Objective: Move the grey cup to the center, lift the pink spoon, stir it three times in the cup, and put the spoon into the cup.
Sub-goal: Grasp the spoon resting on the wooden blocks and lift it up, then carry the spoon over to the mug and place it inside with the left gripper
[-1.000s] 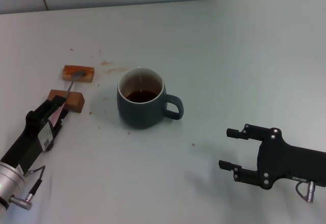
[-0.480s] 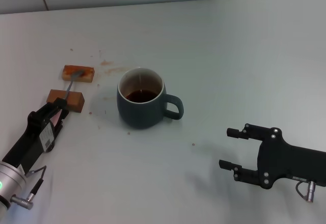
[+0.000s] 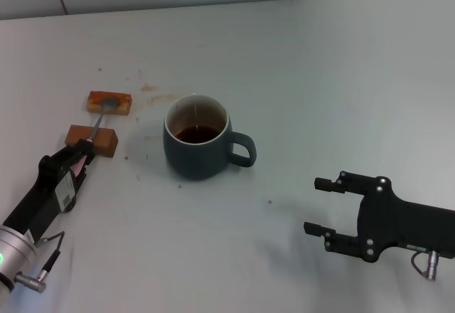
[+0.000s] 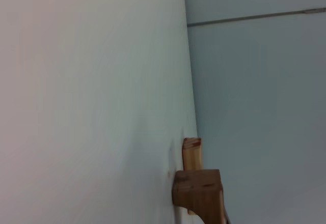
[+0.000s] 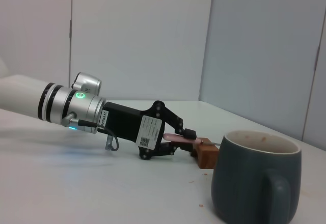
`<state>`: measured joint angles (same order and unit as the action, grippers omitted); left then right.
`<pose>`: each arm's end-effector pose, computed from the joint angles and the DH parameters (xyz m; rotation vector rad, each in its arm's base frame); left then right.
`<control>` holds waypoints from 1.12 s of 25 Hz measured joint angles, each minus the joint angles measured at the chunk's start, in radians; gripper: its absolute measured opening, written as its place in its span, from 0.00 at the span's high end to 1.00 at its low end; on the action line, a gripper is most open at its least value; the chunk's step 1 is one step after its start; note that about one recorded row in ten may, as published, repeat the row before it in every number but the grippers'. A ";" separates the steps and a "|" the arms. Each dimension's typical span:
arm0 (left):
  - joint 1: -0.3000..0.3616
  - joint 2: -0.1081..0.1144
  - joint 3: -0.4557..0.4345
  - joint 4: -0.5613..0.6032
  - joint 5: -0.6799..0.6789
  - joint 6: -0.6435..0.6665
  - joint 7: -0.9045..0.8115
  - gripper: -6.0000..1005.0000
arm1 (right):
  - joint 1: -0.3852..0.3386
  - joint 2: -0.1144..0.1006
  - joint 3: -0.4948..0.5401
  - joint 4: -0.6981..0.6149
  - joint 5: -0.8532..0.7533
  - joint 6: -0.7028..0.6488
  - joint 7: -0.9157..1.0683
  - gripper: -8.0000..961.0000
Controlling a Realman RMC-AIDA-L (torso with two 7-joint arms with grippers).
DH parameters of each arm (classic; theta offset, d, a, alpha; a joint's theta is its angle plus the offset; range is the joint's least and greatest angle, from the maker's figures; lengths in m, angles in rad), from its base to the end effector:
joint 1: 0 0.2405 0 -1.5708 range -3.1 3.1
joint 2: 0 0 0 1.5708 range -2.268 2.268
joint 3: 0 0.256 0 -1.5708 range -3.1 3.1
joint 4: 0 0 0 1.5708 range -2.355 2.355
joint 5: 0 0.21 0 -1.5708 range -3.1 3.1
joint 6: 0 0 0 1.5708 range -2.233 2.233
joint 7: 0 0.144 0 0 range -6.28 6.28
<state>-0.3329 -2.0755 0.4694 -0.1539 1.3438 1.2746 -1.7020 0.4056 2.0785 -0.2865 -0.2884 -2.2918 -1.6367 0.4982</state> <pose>-0.3528 0.2448 -0.0654 -1.1553 -2.0472 -1.4599 0.3164 0.2381 -0.0456 -2.6580 0.0805 0.7364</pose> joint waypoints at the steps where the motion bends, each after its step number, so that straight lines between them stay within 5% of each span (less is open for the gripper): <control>1: 0.000 0.000 0.000 0.002 0.001 0.000 0.000 0.77 | 0.000 0.000 0.000 0.000 0.000 0.000 0.000 0.30; 22: -0.003 0.000 0.010 0.015 0.003 0.013 0.015 0.85 | 0.003 0.002 -0.003 0.002 0.000 0.012 0.003 0.30; 28: -0.008 0.000 -0.004 0.027 -0.001 0.120 0.076 0.87 | 0.004 0.002 -0.003 0.002 0.000 0.014 0.003 0.30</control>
<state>-0.3413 -2.0754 0.4655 -0.1266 1.3430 1.3946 -1.6258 0.4099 2.0807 -0.2899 -0.2866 -2.2918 -1.6224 0.5017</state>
